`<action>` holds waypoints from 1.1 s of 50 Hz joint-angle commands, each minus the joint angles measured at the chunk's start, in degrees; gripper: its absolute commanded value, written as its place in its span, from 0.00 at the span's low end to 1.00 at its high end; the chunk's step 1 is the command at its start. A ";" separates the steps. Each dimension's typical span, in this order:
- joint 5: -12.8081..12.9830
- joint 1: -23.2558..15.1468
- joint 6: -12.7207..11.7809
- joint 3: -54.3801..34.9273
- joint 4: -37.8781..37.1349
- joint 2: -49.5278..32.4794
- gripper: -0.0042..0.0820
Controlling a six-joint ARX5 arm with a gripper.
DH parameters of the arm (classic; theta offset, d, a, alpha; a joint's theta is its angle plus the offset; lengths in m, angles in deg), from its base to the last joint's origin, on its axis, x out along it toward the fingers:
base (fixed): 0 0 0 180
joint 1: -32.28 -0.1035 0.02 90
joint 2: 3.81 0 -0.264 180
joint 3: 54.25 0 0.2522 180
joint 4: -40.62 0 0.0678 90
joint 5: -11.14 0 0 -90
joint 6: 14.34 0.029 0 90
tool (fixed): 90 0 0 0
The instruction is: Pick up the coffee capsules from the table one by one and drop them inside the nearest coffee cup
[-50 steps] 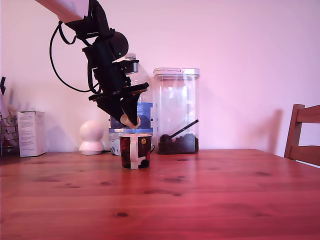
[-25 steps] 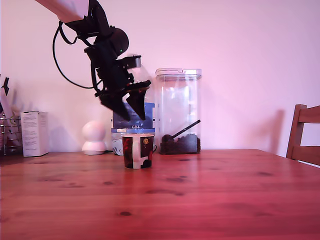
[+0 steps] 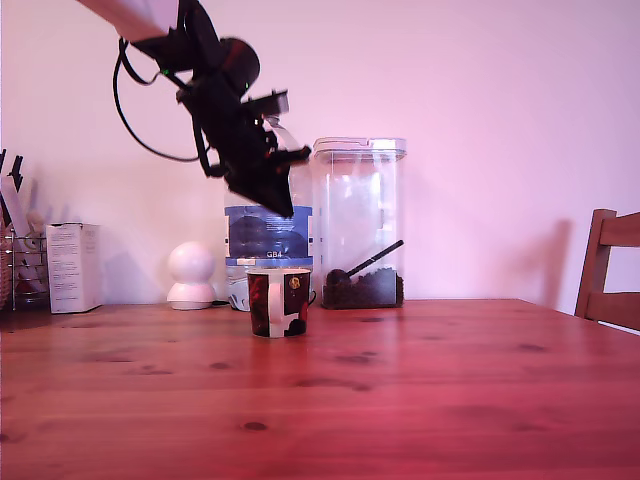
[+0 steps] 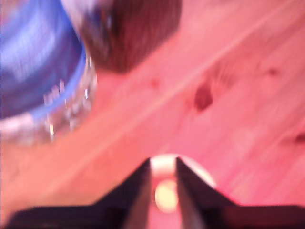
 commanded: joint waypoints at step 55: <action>0.55 0.52 -4.72 -57.90 -45.16 -52.50 0.07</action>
